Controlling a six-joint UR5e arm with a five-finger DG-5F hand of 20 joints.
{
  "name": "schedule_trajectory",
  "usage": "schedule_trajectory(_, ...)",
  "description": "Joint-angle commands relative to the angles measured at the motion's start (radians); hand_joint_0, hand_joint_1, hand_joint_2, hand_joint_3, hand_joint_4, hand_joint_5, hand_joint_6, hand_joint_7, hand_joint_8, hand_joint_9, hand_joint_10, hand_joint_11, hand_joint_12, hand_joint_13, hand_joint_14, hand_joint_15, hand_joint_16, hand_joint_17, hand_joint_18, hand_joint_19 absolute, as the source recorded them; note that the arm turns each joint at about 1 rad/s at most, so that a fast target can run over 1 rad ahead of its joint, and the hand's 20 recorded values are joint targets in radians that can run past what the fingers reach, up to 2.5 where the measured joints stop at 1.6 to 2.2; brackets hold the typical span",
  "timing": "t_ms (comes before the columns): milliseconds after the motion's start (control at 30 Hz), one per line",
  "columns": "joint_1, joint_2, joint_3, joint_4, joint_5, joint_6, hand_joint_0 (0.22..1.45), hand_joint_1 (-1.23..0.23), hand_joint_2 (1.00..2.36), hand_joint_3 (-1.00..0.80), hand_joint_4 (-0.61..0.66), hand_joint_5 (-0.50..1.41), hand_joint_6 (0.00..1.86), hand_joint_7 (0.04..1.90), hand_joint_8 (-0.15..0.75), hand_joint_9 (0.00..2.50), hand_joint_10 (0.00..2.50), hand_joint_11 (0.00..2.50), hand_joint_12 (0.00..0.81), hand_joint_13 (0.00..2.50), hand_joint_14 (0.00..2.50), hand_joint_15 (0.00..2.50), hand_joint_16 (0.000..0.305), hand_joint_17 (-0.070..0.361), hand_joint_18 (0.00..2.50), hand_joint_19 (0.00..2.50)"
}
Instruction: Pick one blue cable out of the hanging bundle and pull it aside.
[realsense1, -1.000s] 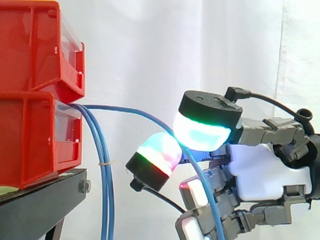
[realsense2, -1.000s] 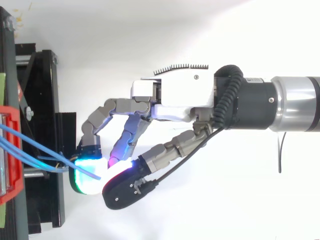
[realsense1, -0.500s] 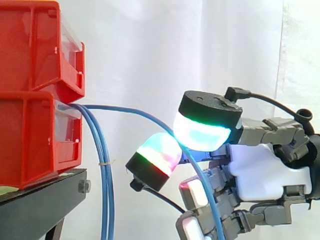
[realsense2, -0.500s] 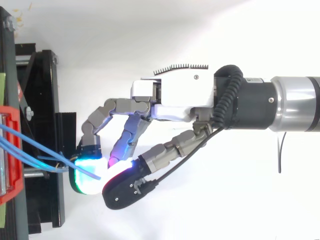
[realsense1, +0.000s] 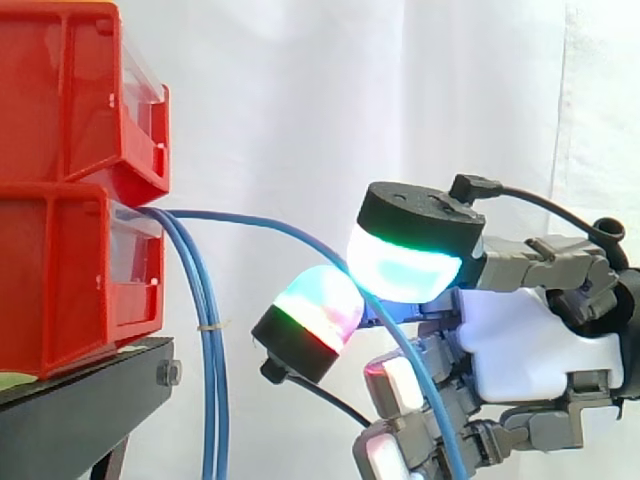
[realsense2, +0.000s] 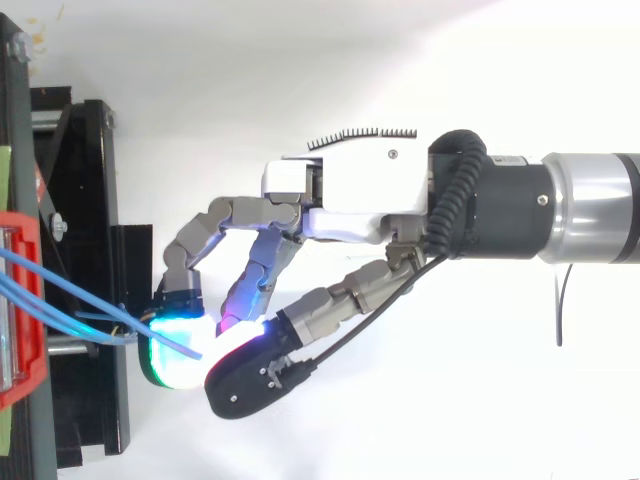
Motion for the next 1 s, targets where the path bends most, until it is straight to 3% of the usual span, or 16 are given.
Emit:
schedule_trajectory(0,0.000,-0.001,0.000,0.000,0.000,0.000,0.57,-0.81,1.00,0.00,-0.07,-0.08,0.91,0.93,0.278,1.18,0.01,0.56,0.396,0.95,0.02,0.58,0.056,0.126,0.85,0.52)
schedule_trajectory(967,0.000,-0.001,0.000,0.000,0.000,0.000,0.57,-0.81,1.00,-0.01,-0.08,-0.08,0.92,0.92,0.278,1.20,0.02,0.58,0.395,0.96,0.02,0.58,0.056,0.126,0.86,0.53)
